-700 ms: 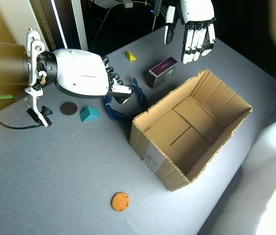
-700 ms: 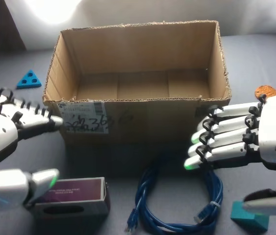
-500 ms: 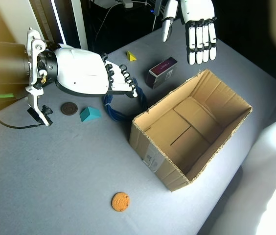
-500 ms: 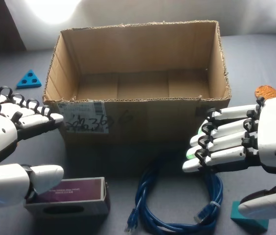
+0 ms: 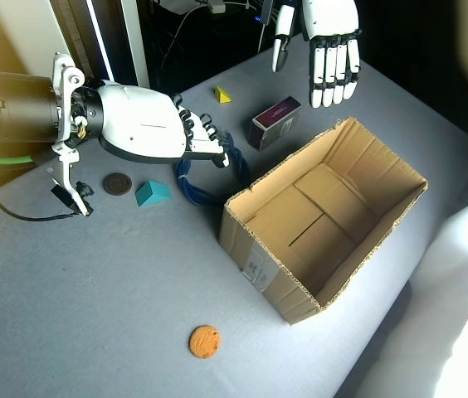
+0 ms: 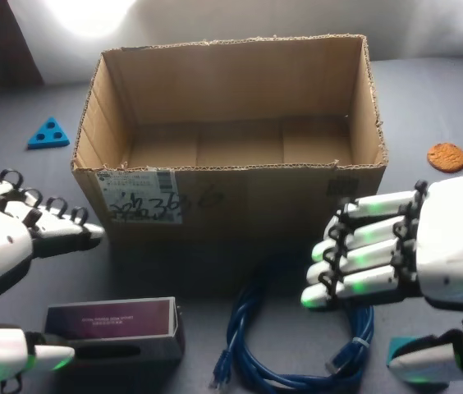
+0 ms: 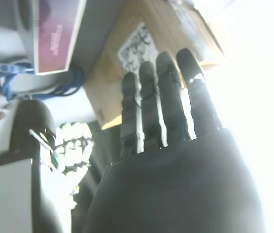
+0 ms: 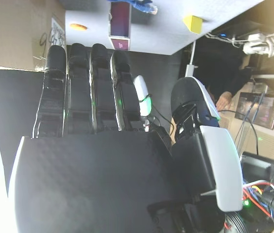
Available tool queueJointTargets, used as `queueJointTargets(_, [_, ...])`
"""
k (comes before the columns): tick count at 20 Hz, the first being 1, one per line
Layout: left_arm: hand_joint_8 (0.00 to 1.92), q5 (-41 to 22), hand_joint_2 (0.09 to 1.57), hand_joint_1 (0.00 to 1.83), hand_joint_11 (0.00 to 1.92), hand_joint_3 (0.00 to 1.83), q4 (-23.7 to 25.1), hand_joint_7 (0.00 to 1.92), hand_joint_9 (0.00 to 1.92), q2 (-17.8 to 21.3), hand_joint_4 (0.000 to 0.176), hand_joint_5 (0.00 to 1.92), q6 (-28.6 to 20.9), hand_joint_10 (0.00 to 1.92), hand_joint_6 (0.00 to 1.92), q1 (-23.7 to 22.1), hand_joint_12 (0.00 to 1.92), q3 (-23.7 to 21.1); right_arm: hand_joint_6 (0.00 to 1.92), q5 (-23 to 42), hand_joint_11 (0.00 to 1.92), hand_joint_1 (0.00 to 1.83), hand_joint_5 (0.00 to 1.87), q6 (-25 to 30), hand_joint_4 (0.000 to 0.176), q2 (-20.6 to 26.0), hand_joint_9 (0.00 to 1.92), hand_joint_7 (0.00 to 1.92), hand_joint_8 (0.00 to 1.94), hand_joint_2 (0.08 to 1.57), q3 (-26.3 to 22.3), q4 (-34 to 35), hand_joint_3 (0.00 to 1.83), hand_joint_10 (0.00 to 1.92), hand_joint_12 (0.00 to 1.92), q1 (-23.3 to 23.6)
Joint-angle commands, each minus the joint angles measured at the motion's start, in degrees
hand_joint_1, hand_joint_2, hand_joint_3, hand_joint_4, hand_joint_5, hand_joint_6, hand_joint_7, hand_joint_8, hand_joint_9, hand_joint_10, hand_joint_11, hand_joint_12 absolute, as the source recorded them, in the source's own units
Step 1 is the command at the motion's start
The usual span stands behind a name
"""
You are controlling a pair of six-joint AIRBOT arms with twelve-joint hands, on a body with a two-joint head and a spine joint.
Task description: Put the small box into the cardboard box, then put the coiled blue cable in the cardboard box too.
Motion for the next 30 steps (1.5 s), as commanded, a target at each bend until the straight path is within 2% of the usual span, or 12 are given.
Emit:
queueJointTargets(1, [0.00,-3.61,1.07,0.89,0.00,0.00,0.10,0.27,0.24,0.14,0.000,0.24,1.44,0.00,0.00,-1.10,0.61,0.02,0.00,4.04,0.00,0.04,0.30,-0.97,0.000,0.13,0.28,0.31,0.00,1.36,-0.29,3.45,0.00,0.00,0.74,0.10])
queueJointTargets(3, [0.00,-4.43,1.04,1.04,0.00,0.00,-1.51,0.22,0.20,-0.09,0.000,0.19,2.09,0.00,0.00,-0.23,0.59,-0.56,0.00,2.57,0.00,0.06,0.29,-4.70,0.000,-1.28,0.28,0.30,0.00,1.35,-0.28,5.50,0.00,0.00,0.75,-0.97])
queueJointTargets(4, [0.00,-5.98,1.03,1.09,0.00,0.00,-2.50,0.18,0.16,-0.29,0.000,0.16,2.09,0.00,0.00,0.68,0.47,-0.91,0.00,2.36,0.00,0.08,0.30,-5.30,0.000,-1.64,0.28,0.31,0.00,1.35,-0.28,5.87,0.00,0.00,0.76,-1.45])
queueJointTargets(8, [0.01,-12.45,0.99,1.26,0.00,0.00,-7.03,0.26,0.23,-1.81,0.000,0.20,2.08,0.02,0.01,5.58,0.66,-2.48,0.00,2.32,0.00,0.11,0.29,-6.95,0.000,-2.30,0.26,0.29,0.00,1.35,-0.28,8.12,0.00,0.00,0.69,-2.03])
queueJointTargets(11, [0.00,-13.90,1.00,1.30,0.00,0.00,-9.54,0.26,0.23,-4.05,0.000,0.21,2.87,0.01,0.00,6.22,0.62,-2.53,0.00,2.32,0.00,0.15,0.29,-9.25,0.000,-2.33,0.26,0.29,0.00,1.34,-0.28,10.16,0.00,0.01,0.71,-2.03])
queueJointTargets(12, [0.01,-14.77,0.98,1.37,0.00,0.00,-10.70,0.29,0.27,-5.14,0.000,0.24,3.39,0.02,0.01,6.21,0.70,-2.54,0.00,2.32,0.00,0.16,0.28,-9.35,0.000,-2.34,0.26,0.28,0.00,1.34,-0.28,10.33,0.00,0.00,0.74,-2.01])
queueJointTargets(15, [0.00,-17.31,0.97,1.43,0.00,0.00,-14.49,0.30,0.28,-7.60,0.000,0.25,5.19,0.01,0.01,6.46,0.72,-2.75,0.00,2.32,0.00,0.21,0.28,-9.39,0.000,-2.34,0.25,0.27,0.00,1.33,-0.28,10.37,0.00,0.00,0.70,-1.98])
queueJointTargets(21, [0.00,-23.15,0.98,1.45,0.00,0.00,-19.70,0.26,0.23,-12.78,0.000,0.20,7.71,0.00,0.00,7.82,0.61,-2.81,0.01,2.32,0.00,0.27,0.30,-9.70,0.000,-2.33,0.28,0.30,0.01,1.31,-0.27,10.37,0.00,0.01,0.79,-1.87])
queueJointTargets(22, [0.01,-23.52,0.98,1.45,0.00,0.00,-20.09,0.30,0.27,-13.35,0.000,0.24,8.10,0.01,0.01,7.84,0.71,-2.71,0.00,2.32,0.00,0.26,0.30,-9.77,0.000,-2.33,0.27,0.30,0.00,1.31,-0.27,10.37,0.00,0.00,0.75,-1.87])
queueJointTargets(24, [0.00,-24.19,0.98,1.44,0.00,0.00,-20.93,0.30,0.27,-14.53,0.000,0.24,8.97,0.01,0.01,7.78,0.74,-2.48,0.00,2.32,0.00,0.24,0.29,-9.84,0.000,-2.32,0.27,0.29,0.00,1.32,-0.27,10.37,0.00,0.00,0.74,-1.87])
queueJointTargets(26, [0.00,-25.37,0.99,1.45,0.00,0.00,-21.58,0.26,0.23,-16.44,0.000,0.22,9.70,0.00,0.00,7.63,0.63,-1.94,0.00,2.32,0.00,0.20,0.29,-9.85,0.000,-2.32,0.26,0.28,0.00,1.33,-0.27,10.37,0.00,0.00,0.72,-1.87])
queueJointTargets(30, [0.00,-27.80,0.99,1.42,0.00,0.00,-22.51,0.27,0.23,-20.15,0.000,0.24,10.31,0.00,0.01,7.58,0.60,-1.15,0.00,2.52,0.00,0.21,0.29,-10.01,0.000,-2.30,0.27,0.30,0.00,1.32,-0.27,10.37,0.00,0.00,0.77,-1.87])
